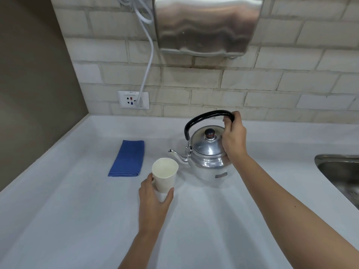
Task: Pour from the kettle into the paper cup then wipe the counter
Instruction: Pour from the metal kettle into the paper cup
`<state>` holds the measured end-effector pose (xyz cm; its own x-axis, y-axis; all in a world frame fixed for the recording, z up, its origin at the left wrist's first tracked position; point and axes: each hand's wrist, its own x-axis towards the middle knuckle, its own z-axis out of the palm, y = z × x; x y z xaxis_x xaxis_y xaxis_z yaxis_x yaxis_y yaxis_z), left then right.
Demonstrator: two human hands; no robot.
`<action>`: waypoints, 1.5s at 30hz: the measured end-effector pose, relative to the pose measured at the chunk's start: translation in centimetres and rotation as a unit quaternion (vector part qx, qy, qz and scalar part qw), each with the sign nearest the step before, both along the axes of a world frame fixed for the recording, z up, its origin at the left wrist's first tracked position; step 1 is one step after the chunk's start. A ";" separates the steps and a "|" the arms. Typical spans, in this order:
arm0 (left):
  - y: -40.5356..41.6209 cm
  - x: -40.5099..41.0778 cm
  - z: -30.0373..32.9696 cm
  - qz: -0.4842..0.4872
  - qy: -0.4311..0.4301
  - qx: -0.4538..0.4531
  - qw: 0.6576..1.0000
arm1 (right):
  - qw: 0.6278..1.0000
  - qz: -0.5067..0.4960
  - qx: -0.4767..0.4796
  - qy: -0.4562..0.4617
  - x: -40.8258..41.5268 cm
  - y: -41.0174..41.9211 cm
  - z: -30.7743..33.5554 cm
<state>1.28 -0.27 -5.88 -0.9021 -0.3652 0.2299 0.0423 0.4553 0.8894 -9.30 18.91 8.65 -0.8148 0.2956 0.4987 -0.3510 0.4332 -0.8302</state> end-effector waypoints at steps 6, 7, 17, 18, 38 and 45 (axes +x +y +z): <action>-0.8 1.5 -0.1 0.029 -0.015 -0.085 0.996 | 1.000 0.007 0.021 0.004 1.0 -0.5 0.5; -1.0 1.7 -0.3 0.041 -0.010 -0.116 0.992 | 1.000 0.005 0.021 0.004 1.1 -0.4 0.5; -2.7 2.9 -1.0 0.074 -0.060 -0.192 0.977 | 0.997 -0.015 0.071 -0.005 3.0 -1.5 1.3; -2.7 2.9 -1.0 0.072 -0.063 -0.196 0.976 | 0.997 -0.018 0.077 -0.008 3.2 -1.6 1.3; -3.1 3.4 -1.1 0.005 -0.132 -0.306 0.943 | 0.987 -0.060 0.147 0.004 4.8 -2.9 2.8; -3.1 3.4 -1.0 0.005 -0.141 -0.319 0.937 | 0.985 -0.067 0.156 0.007 4.9 -2.8 3.3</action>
<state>4.71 -3.35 -6.84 -0.9568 -0.2439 0.1580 -0.1606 0.8969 0.4121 -4.43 16.10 11.91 -0.7708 0.2308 0.5938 -0.2840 0.7099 -0.6445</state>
